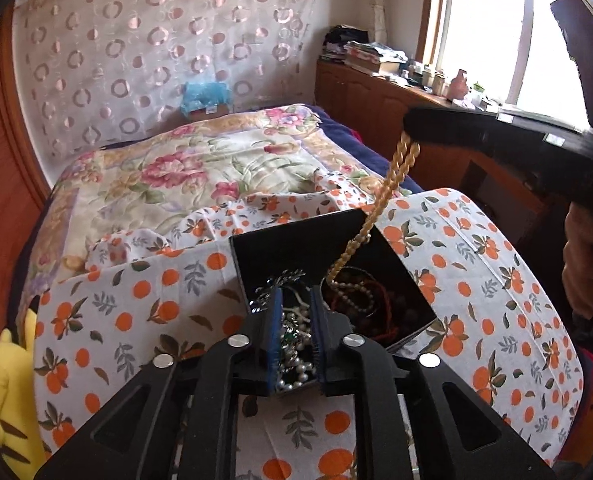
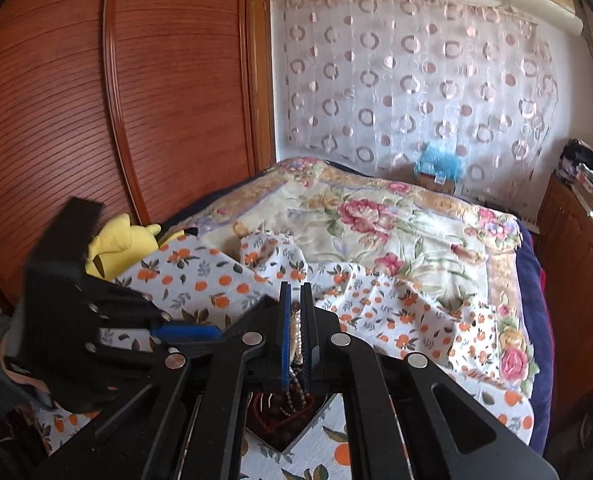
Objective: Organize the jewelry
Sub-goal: 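Carry the pendant and pearls over the black box and open both tools, then grasp the gold ring with the right tool while the left tool grips the jade bangle rim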
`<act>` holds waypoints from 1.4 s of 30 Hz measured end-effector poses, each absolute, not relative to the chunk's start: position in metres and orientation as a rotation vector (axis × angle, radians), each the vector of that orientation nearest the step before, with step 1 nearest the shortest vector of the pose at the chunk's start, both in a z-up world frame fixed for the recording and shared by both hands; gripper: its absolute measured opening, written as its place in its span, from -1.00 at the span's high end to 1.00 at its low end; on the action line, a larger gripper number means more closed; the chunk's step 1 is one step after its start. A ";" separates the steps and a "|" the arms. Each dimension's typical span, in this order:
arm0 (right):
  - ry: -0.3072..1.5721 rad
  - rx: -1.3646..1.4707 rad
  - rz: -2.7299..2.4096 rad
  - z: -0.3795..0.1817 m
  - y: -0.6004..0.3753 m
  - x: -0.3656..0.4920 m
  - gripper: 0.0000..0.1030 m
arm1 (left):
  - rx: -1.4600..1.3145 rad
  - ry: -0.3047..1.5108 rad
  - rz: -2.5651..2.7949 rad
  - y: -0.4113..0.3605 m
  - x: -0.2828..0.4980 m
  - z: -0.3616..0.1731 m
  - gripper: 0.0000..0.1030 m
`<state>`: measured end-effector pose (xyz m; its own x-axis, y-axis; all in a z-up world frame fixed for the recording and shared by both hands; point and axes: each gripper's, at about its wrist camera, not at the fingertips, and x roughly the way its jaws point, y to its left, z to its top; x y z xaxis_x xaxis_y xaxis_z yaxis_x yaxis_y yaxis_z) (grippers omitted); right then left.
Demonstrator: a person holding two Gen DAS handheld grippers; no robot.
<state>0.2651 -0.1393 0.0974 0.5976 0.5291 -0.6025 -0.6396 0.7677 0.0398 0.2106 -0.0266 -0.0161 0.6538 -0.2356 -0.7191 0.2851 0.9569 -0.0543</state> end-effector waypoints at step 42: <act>0.908 -0.345 0.779 -0.049 -0.112 0.150 0.41 | 0.025 0.981 -0.263 -0.006 0.100 -0.088 0.32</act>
<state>0.1501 -0.1117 -0.0494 0.3723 0.4552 -0.8088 -0.7299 0.6819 0.0478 0.0998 -0.0061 -0.0883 0.5270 -0.2088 -0.8238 0.2309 0.9681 -0.0976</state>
